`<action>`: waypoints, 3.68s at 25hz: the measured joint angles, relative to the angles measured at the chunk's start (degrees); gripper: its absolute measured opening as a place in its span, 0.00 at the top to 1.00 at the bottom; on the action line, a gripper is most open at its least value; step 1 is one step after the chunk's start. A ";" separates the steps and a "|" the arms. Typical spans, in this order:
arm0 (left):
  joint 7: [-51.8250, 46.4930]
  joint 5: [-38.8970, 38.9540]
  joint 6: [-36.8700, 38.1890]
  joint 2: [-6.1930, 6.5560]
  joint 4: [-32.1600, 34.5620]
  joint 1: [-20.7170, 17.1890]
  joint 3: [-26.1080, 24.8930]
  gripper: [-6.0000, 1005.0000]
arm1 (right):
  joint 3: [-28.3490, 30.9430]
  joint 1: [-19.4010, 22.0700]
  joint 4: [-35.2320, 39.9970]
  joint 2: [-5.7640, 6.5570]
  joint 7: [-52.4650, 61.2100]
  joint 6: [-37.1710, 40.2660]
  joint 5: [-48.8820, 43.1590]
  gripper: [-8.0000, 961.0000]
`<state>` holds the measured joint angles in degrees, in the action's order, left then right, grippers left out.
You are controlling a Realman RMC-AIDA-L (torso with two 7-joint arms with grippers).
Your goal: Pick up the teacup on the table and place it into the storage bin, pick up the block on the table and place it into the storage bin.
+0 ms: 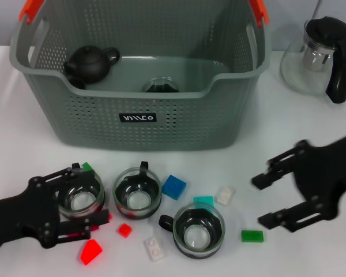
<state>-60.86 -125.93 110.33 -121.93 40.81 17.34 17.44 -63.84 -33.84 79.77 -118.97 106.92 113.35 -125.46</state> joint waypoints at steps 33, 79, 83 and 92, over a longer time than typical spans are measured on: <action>-0.40 0.52 -3.50 -0.31 -2.40 0.14 -2.23 0.18 | -49.29 -11.89 -8.05 -1.95 8.88 -26.24 -10.53 0.30; -0.48 1.16 -5.07 -0.06 -3.77 2.18 -2.24 0.18 | 12.41 1.64 -10.68 -0.08 -14.49 -3.04 36.69 0.92; -0.52 1.16 -5.05 0.05 -4.17 3.32 -2.23 0.18 | 13.26 0.20 -6.79 -1.41 -7.14 -14.29 37.40 0.92; -0.97 1.13 -4.88 0.03 -4.60 3.63 -2.24 0.18 | 6.75 -14.26 -1.29 -0.51 16.56 -35.63 15.17 0.92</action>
<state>-61.82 -124.80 105.46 -121.90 36.21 20.97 15.20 -57.08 -48.10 78.48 -119.48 123.48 77.72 -110.29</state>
